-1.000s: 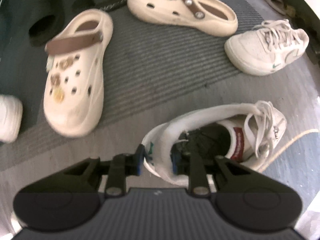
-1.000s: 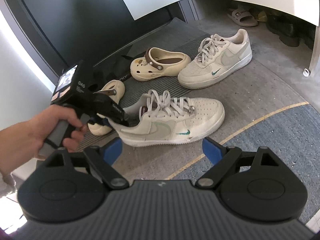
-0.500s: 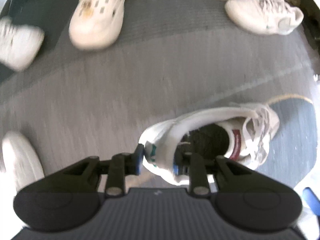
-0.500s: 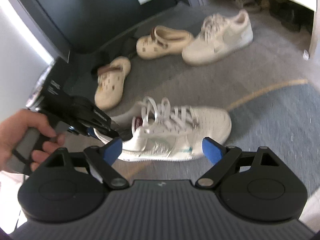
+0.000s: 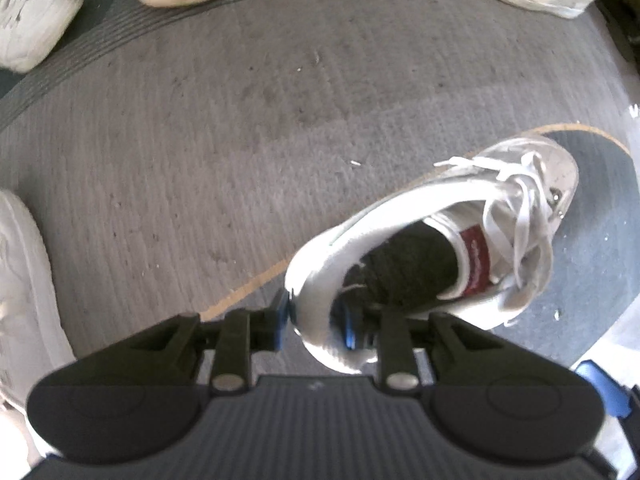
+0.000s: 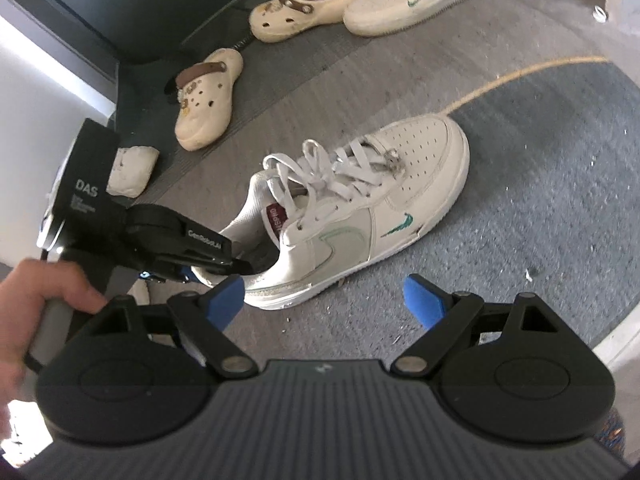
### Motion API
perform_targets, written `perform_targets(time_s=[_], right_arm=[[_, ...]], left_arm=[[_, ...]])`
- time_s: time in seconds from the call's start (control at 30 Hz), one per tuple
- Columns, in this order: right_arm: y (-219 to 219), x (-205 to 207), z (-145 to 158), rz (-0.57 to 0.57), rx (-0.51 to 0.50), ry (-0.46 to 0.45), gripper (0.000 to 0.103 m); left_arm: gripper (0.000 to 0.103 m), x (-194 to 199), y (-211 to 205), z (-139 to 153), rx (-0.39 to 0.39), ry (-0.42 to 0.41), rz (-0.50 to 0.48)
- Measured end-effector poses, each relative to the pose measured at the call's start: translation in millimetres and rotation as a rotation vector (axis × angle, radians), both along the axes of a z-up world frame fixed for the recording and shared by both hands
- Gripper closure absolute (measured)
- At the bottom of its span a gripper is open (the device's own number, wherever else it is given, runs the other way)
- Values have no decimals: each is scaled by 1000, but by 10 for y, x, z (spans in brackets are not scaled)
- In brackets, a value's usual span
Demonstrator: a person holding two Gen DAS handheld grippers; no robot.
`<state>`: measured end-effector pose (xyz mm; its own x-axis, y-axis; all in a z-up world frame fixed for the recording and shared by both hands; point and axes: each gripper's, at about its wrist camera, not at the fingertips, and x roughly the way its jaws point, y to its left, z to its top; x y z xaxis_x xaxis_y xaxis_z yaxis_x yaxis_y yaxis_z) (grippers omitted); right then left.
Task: Organize scattered shoes
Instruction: 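Lift the red-label sneaker with the left tool toward the right tool, then grasp the red-label sneaker with the right tool while the left tool releases it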
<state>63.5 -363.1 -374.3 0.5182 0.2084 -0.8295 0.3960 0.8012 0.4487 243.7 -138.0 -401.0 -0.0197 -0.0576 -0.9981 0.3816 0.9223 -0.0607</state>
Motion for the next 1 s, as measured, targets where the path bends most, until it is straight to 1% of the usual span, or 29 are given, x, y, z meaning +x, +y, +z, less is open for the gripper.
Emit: perform_targets(time_s=[0.1,0.13,0.2,0.27,0.3,0.33,0.37,0.43,0.5,0.6,0.63,0.67,0.73,0.8,0.83,0.87,0.9,1.0], right_arm=[[2,5,-66,-42,27,27,14],[18,21,-109,-56,42,46,14],[15,31,-185,-93,84,73,14],[21,53,-231,-123,111,85,14],[36,78,-238,-132,115,84,14],[65,125,-252,-145,123,84,14],[92,159,-265,-153,131,87,14],[163,246,-315,-181,147,108,14],[214,317,-376,-214,155,128,14],[320,446,-530,-267,143,173,14],[351,488,-605,-296,125,193,15],[362,510,-652,-323,113,209,15],[371,537,-720,-358,96,223,15],[389,569,-793,-360,56,221,25],[399,584,-832,-356,30,219,25],[413,599,-859,-349,7,211,31],[440,615,-852,-333,-11,190,41],[529,634,-812,-306,-81,179,46]], left_arm=[[55,-38,-20,121,-18,-24,-52],[49,-63,-2,231,-18,-53,-91],[42,-102,69,358,-13,-88,-117],[38,-137,193,503,-29,-110,-131],[37,-150,209,525,-31,-115,-131],[37,-181,389,677,-38,-146,-131],[37,-207,506,766,-44,-169,-127],[36,-268,734,914,-67,-213,-120],[36,-296,869,997,-91,-238,-82],[36,-283,1137,1041,-179,-225,54],[36,-299,1233,1025,-217,-204,93],[36,-322,1302,1010,-235,-198,110],[36,-345,1392,991,-247,-201,122],[36,-360,1457,955,-255,-192,134],[36,-366,1488,931,-259,-187,142],[36,-363,1527,913,-254,-186,162],[36,-359,1568,895,-250,-185,181],[36,-355,1653,891,-264,-177,195]])
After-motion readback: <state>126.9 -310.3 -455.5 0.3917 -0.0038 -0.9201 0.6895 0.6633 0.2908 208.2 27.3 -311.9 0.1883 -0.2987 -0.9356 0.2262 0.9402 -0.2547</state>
